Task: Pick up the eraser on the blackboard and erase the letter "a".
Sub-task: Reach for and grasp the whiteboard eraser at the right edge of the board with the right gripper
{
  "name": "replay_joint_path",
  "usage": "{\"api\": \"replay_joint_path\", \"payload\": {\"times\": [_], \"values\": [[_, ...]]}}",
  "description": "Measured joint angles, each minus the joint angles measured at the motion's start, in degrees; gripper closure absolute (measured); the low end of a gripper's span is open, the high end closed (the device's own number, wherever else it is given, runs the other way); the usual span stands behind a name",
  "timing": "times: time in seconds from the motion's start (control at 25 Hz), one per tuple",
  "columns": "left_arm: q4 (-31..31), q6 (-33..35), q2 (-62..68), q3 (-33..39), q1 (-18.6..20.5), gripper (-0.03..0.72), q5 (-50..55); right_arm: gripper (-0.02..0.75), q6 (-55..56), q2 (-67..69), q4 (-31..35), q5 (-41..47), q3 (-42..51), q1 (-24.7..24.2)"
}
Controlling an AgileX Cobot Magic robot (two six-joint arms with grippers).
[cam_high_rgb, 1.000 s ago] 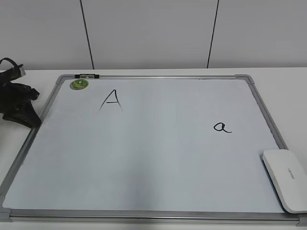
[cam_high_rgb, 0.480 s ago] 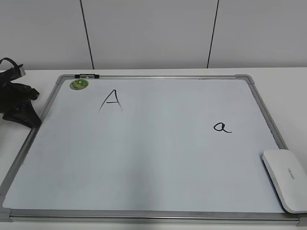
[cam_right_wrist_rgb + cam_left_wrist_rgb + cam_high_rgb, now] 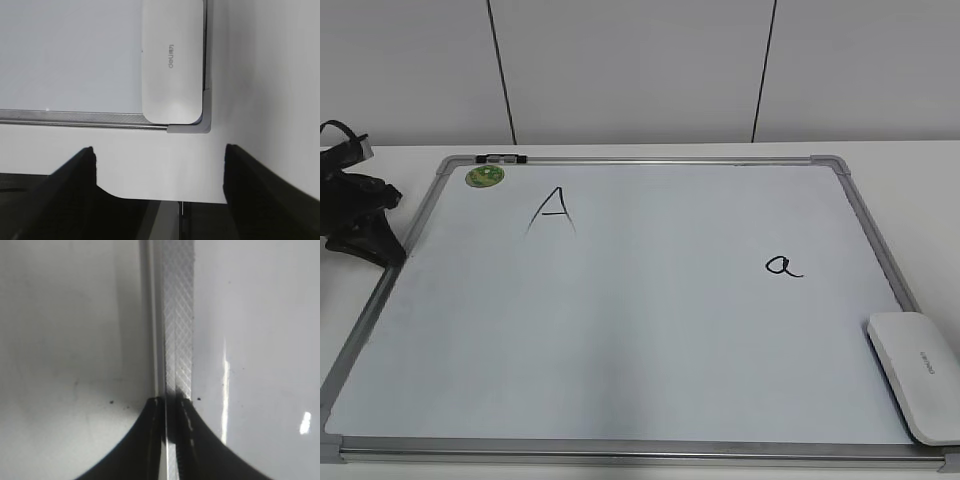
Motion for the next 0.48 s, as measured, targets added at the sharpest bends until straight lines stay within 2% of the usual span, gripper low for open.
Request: {"api": "replay_joint_path", "payload": {"times": [0.48], "values": [[0.0,0.0,0.0,0.0,0.0,0.653,0.0,0.15,-0.12,17.04,-1.15,-7.45,-1.65,0.0]]}}
